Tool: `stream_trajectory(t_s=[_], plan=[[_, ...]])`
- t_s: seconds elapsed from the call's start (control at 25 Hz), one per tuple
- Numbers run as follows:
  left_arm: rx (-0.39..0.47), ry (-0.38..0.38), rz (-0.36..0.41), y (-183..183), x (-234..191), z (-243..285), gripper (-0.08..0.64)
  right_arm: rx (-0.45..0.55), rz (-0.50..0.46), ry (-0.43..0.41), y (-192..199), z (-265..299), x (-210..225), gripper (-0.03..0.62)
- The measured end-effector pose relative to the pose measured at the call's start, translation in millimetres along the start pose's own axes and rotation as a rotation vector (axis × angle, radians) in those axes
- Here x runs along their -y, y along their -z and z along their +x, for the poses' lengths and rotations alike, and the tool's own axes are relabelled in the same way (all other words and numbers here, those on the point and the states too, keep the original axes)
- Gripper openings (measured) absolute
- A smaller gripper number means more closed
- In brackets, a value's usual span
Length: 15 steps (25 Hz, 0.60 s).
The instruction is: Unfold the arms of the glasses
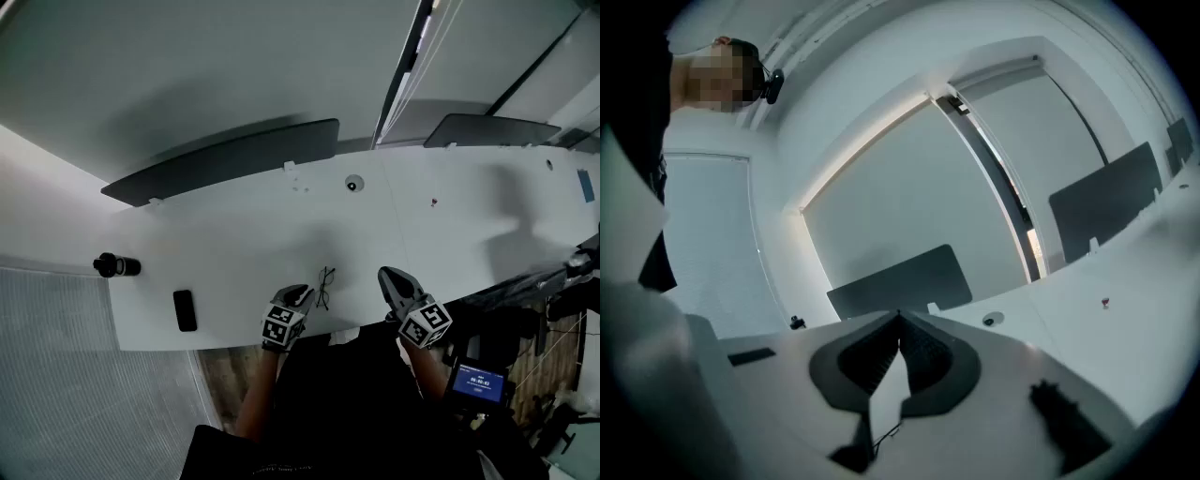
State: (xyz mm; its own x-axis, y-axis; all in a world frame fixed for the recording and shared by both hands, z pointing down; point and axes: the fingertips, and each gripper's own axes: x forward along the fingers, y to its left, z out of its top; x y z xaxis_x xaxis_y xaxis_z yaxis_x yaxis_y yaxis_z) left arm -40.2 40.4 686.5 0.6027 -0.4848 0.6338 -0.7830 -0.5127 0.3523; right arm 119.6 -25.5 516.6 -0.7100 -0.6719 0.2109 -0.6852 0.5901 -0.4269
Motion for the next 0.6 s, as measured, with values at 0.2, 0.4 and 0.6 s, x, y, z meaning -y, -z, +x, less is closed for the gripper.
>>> stream_trajectory(t_s=[0.2, 0.4, 0.6], plan=[[-0.084, 0.024, -0.002, 6.8, 1.6, 28.5, 0.087, 0.005, 0.010, 0.010, -1.3, 0.7, 10.8, 0.008], [-0.149, 0.048, -0.022, 12.1, 1.9, 55.7, 0.109, 0.007, 0.027, 0.033, 3.7, -5.3, 17.3, 0.008], [-0.244, 0.021, -0.053, 17.9, -3.8, 76.5, 0.115, 0.017, 0.038, 0.061, 6.0, -12.3, 25.5, 0.008]])
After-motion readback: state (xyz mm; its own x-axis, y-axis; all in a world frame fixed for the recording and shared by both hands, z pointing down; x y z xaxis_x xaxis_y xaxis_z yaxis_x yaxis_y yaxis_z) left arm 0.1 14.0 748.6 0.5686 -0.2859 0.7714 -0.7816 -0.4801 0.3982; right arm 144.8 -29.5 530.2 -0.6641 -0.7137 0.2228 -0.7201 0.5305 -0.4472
